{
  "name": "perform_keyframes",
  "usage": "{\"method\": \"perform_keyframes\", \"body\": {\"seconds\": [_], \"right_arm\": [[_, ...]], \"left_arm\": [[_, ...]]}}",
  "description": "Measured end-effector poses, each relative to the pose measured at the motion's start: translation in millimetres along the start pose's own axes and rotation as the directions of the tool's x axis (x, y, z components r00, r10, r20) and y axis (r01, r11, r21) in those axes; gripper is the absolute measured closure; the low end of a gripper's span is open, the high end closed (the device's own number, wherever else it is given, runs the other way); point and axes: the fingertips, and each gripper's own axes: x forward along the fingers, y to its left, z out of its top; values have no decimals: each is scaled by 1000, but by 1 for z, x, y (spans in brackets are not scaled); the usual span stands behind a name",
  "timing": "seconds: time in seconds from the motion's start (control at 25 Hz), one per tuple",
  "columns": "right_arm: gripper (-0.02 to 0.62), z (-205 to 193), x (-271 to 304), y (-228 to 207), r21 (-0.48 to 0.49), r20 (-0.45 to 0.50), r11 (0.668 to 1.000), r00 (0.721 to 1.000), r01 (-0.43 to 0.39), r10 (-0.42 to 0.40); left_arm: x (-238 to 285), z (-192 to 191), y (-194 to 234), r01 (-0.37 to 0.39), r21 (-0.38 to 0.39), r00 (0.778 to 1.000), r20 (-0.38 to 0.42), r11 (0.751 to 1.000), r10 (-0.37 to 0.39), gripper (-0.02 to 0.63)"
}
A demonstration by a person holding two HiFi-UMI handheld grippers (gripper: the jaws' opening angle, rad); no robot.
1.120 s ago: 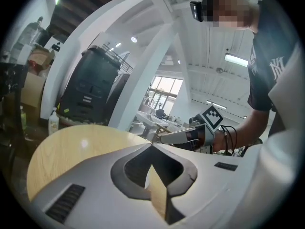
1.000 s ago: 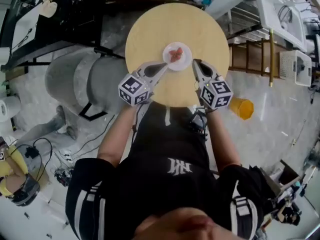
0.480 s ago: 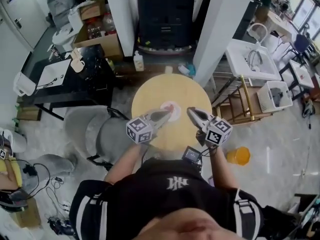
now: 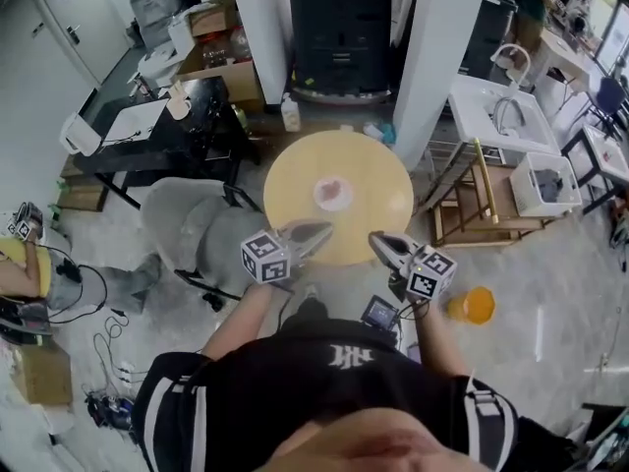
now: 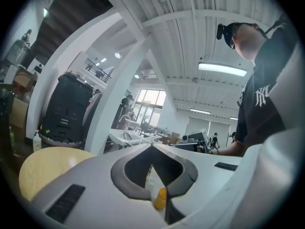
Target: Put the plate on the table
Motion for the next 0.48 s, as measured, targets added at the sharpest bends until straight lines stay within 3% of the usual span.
{"method": "perform_keyframes", "body": {"seconds": [0.24,0.48], "right_arm": [[594,-55,-25,38,57,-72,996,995,-63,67],[594,-47,-28,72,-6,-82,987,984,-158,157]], "left_arm": [[-18,-47,-52,-31,-35,999,-34,999,30,598],[-37,-44,-79,-17,-22,1000,19,1000,17,598]]}}
